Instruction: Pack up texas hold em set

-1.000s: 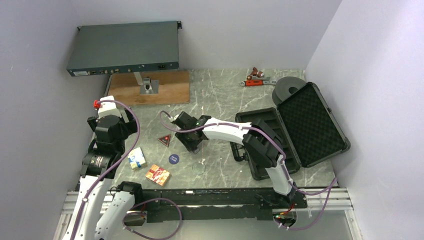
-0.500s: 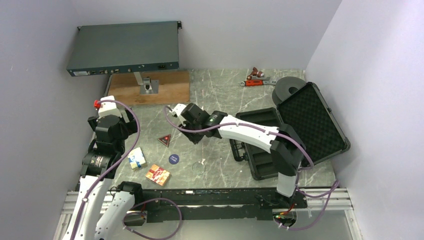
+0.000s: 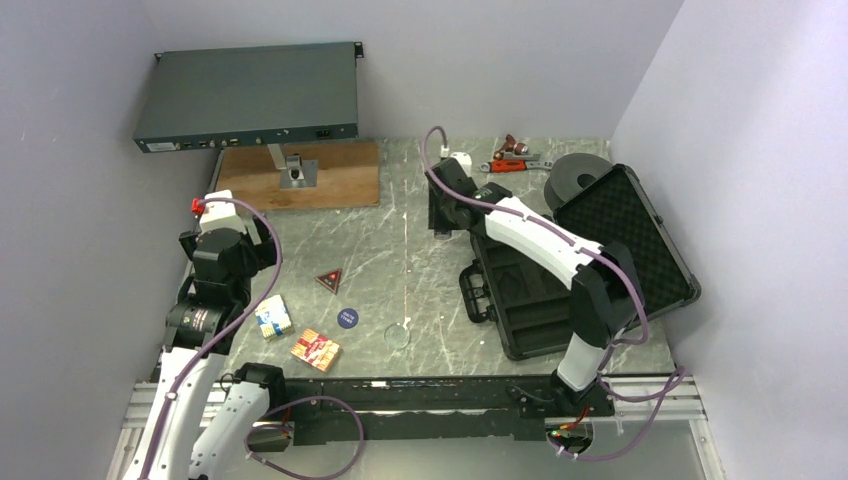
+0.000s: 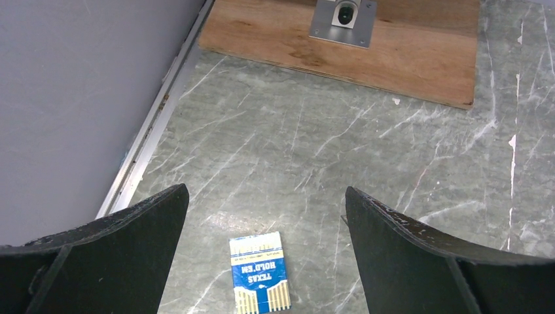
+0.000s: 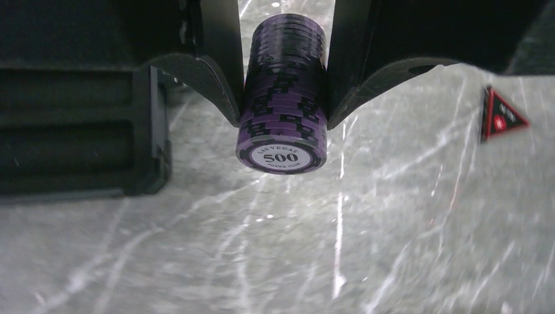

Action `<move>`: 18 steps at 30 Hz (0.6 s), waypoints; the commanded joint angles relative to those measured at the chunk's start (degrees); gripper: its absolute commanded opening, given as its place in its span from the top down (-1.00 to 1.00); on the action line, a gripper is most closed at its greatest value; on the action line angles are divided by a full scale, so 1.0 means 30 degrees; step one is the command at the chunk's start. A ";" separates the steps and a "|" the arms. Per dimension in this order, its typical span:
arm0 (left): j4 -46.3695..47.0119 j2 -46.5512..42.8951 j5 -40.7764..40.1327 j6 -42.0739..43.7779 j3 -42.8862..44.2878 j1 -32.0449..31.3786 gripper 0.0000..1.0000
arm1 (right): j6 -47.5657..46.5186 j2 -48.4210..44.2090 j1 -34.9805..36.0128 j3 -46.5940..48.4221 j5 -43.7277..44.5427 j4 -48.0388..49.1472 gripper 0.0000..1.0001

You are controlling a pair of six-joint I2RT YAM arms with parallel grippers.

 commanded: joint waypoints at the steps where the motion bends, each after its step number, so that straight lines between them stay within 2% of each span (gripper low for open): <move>1: 0.0439 0.0182 0.0255 -0.0105 0.0596 0.0017 -0.92 | 0.7025 -0.1291 -0.0081 0.1676 0.4501 -0.2868 1.00; 4: 0.0414 0.0219 0.0182 -0.0102 0.0595 0.0017 -0.92 | 1.0621 -0.0566 -0.1174 0.3241 0.5370 -0.6418 1.00; 7: 0.0349 0.0192 0.0046 -0.0119 0.0599 0.0017 -0.92 | 1.3396 -0.0387 -0.2777 0.3243 0.4877 -0.8140 1.00; 12: 0.0357 0.0063 -0.0059 -0.0078 0.0559 0.0017 -0.93 | 1.5227 -0.0876 -0.5554 0.1204 0.2007 -0.7466 1.00; 18: 0.0351 0.0050 -0.0071 -0.0092 0.0537 0.0017 -0.93 | 1.5844 -0.0887 -0.7795 0.0637 0.1375 -0.7365 1.00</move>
